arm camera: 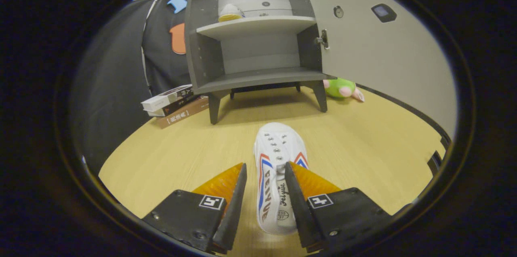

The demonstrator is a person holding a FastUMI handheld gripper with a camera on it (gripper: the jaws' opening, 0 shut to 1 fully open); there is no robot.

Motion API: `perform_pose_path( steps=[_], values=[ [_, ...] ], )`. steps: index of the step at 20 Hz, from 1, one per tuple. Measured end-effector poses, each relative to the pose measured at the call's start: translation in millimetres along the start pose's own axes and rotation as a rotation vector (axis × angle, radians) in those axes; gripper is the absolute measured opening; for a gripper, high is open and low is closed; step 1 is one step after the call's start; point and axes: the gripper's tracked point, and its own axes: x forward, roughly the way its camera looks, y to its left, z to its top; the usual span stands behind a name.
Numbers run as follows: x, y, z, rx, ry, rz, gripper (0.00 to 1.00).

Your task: Open the shoe cabinet door, grab the shoes and put them into the shoe cabinet, then close the shoe cabinet door.

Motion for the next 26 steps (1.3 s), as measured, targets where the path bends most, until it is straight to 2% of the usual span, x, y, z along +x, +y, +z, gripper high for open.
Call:
perform_pose_path(
  steps=[5, 7, 9, 12, 14, 17, 18, 26],
  values=[
    [-8.0, -7.5, -16.8, -0.051, 0.138, -0.043, 0.51],
    [-5.3, -2.6, -20.9, 0.007, 0.188, -0.035, 0.48],
    [-2.7, 1.4, -16.7, 0.063, 0.172, -0.033, 0.43],
    [6.4, 2.7, -11.3, 0.065, 0.101, -0.015, 0.32],
    [6.9, -1.1, -7.0, 0.055, 0.066, -0.017, 0.31],
    [10.6, 3.2, -9.8, 0.098, 0.069, 0.02, 0.11],
    [10.1, 2.7, -9.4, 0.098, 0.068, 0.027, 0.08],
    [13.9, 5.4, -7.2, 0.123, 0.044, 0.044, 0.06]
  ],
)
